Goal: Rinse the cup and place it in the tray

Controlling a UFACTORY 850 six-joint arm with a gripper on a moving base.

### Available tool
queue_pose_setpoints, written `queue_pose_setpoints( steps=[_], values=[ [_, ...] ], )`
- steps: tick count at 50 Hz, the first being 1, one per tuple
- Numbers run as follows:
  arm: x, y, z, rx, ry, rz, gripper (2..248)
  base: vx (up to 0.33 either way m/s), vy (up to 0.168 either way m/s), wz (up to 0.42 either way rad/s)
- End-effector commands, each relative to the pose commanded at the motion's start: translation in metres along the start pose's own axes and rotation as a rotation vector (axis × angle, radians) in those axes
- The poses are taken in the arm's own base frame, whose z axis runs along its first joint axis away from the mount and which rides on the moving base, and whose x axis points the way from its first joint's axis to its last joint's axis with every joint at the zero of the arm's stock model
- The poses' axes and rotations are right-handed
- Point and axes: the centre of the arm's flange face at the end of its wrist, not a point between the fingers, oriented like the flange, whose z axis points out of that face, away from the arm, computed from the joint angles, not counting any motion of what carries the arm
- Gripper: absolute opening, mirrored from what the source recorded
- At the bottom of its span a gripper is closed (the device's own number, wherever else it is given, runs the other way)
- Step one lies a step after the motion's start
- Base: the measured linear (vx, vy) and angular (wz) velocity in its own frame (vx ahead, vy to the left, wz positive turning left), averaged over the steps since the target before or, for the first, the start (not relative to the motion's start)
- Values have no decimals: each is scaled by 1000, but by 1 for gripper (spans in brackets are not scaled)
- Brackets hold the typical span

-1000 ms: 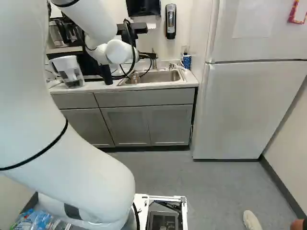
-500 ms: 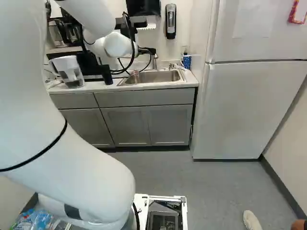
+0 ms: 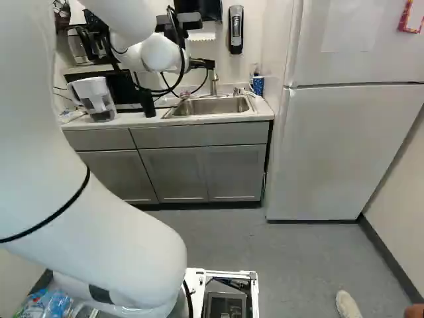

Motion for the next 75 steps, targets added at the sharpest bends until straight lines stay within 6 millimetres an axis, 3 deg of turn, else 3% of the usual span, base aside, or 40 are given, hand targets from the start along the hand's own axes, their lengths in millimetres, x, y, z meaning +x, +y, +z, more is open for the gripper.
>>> queue_pose_setpoints(
  steps=[31,75],
  values=[
    [0,0,0,0,0,0,247,4,-14,-11],
    [0,0,0,0,0,0,247,105,-8,-6]
  ],
)
